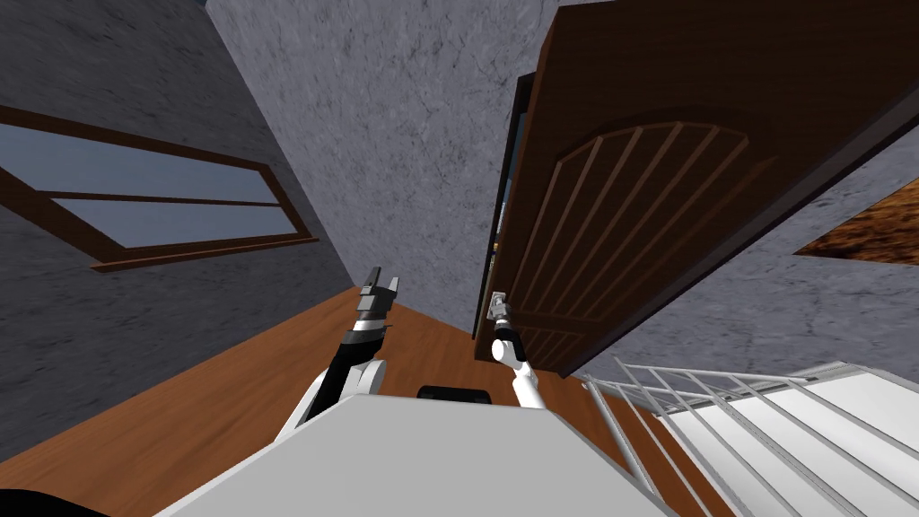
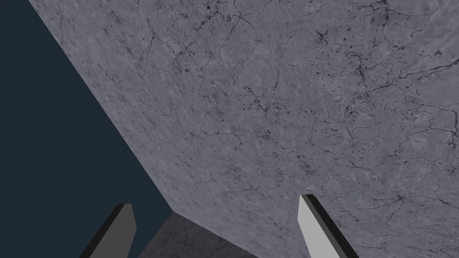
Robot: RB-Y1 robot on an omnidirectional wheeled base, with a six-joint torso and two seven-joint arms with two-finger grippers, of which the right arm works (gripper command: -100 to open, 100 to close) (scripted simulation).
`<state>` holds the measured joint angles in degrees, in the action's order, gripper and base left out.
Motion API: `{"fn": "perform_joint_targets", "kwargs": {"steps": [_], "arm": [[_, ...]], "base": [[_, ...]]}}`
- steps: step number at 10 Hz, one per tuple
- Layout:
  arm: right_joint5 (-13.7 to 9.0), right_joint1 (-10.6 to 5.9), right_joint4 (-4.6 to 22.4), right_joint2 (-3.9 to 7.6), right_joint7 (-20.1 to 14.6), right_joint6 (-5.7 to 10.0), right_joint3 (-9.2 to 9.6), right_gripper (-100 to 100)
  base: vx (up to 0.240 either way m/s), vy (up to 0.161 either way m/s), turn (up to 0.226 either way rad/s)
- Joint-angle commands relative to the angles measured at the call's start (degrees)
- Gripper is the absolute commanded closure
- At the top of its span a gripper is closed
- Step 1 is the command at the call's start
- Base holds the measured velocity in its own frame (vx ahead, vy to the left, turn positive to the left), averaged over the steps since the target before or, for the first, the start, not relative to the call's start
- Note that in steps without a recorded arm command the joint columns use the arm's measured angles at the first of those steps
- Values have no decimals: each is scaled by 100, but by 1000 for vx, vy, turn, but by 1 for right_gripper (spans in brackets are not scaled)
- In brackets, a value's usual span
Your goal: Pull the door open
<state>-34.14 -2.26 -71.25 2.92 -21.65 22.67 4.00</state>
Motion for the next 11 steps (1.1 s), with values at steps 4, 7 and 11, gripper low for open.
{"fn": "perform_joint_targets", "kwargs": {"steps": [4,7,11], "arm": [[-389,60,-46,-46,-668,-20,131,100],[-648,94,-102,-80,-1105,-17,222,100],[-970,136,-171,-129,-1651,-14,336,100]], "base": [[0,-46,40],[6,-57,49],[5,-52,39]]}}
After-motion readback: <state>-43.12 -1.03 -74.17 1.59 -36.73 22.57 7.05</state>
